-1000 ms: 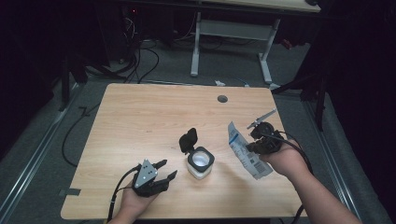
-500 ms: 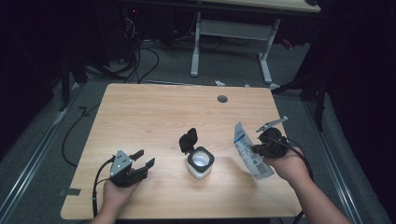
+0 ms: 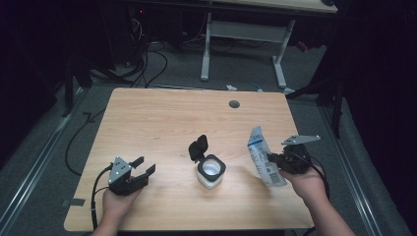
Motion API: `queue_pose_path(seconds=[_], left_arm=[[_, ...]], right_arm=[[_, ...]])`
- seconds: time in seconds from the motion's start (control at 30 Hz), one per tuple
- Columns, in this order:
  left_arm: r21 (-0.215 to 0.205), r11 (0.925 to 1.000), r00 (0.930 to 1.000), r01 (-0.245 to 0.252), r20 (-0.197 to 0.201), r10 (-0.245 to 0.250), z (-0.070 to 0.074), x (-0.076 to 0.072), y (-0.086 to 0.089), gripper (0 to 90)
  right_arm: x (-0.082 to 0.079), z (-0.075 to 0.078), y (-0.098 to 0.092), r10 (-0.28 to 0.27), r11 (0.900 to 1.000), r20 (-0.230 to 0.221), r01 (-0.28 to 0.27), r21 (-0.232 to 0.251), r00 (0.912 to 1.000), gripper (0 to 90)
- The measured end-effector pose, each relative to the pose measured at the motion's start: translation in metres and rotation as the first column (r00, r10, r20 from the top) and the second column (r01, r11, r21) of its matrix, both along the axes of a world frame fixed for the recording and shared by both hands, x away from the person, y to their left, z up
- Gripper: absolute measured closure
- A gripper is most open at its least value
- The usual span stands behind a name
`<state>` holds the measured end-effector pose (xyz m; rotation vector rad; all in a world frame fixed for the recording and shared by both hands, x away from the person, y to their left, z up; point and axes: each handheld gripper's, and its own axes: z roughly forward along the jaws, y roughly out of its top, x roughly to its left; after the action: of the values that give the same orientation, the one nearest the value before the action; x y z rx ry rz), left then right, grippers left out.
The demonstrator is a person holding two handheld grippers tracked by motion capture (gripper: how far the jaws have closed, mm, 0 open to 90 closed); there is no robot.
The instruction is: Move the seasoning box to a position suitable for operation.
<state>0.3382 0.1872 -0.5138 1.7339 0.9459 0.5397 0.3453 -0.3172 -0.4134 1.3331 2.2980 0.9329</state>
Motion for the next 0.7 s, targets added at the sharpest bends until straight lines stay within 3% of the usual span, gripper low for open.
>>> queue_pose_path(seconds=[0.23, 0.4, 0.7], left_arm=[[-0.003, 1.0000, 1.0000, -0.002, -0.009, 0.002, -0.002, 0.001, 0.001, 44.0], [-0.001, 1.0000, 0.9999, 0.004, -0.014, -0.004, -0.004, 0.000, -0.001, 44.1], [0.012, 0.9999, 0.9999, 0.004, -0.015, -0.004, -0.005, -0.001, -0.004, 44.0]], right_arm=[[-0.008, -0.011, -0.004, -0.024, 0.999, 0.054, 0.022, 0.043, 0.9982, 90.0], [-0.014, -0.017, -0.007, -0.043, 0.996, 0.126, 0.033, 0.080, 0.9911, 90.0], [-0.021, -0.030, -0.009, -0.080, 0.986, 0.250, 0.039, 0.165, 0.9650, 90.0]])
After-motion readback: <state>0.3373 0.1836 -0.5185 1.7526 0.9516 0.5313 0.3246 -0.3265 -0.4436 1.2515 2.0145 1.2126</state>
